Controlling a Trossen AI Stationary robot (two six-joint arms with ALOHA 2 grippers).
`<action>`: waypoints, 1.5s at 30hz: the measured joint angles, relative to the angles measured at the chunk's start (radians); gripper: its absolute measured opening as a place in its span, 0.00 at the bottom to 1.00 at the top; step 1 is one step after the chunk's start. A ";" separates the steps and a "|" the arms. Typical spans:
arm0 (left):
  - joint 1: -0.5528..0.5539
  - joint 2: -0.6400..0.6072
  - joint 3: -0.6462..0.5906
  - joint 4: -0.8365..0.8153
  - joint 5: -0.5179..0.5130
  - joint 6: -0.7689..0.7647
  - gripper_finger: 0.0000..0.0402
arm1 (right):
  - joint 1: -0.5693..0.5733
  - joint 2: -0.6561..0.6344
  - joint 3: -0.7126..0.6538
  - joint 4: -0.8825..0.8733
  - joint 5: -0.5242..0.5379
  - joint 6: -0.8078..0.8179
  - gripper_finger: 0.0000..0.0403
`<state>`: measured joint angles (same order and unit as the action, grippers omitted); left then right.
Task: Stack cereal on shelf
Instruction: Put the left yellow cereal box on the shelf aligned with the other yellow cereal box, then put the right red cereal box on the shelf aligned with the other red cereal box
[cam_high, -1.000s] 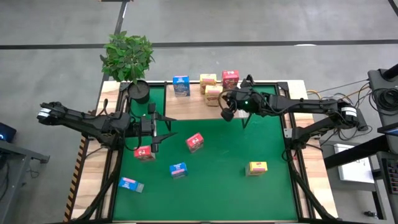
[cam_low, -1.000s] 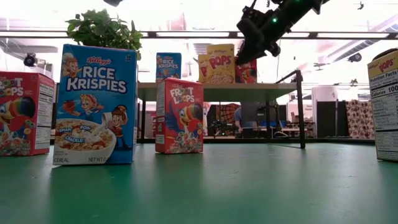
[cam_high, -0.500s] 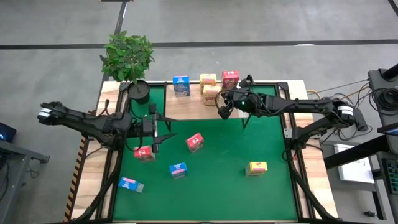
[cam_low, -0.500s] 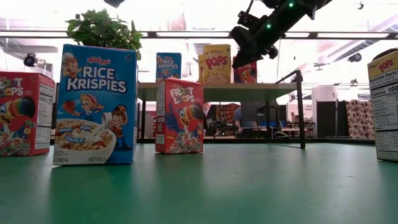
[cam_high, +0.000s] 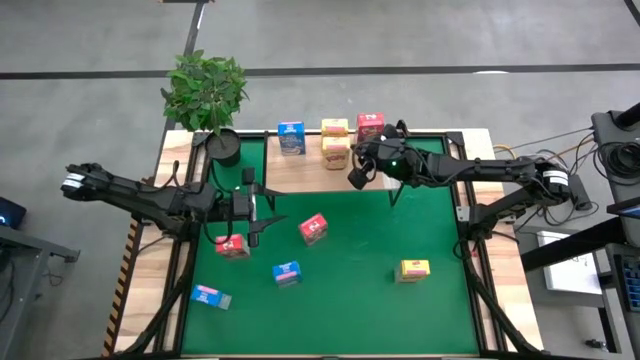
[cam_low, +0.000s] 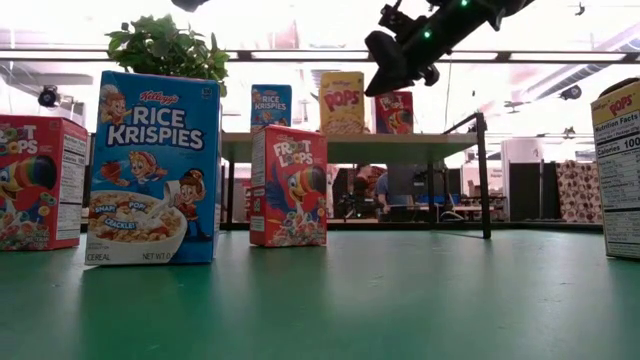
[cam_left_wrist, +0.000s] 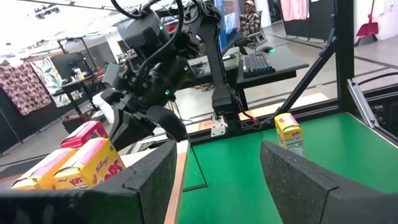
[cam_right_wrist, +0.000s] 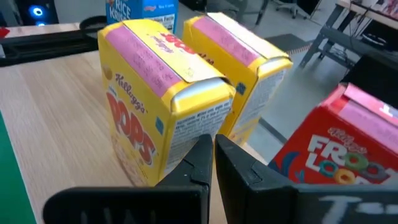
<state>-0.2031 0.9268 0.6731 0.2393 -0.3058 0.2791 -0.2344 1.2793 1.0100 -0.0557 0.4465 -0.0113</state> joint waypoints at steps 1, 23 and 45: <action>0.000 0.000 0.000 0.001 0.000 0.000 0.54 | 0.000 0.000 0.000 0.005 0.000 -0.001 0.02; 0.000 0.000 0.000 0.005 0.000 0.000 0.54 | 0.000 0.000 0.000 0.036 0.000 -0.008 0.02; 0.000 0.000 0.000 0.007 0.000 0.000 0.54 | 0.295 -0.042 0.163 -0.402 -0.150 0.314 0.02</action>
<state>-0.2034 0.9264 0.6731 0.2459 -0.3061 0.2790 0.0608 1.2375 1.1727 -0.4577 0.2960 0.3023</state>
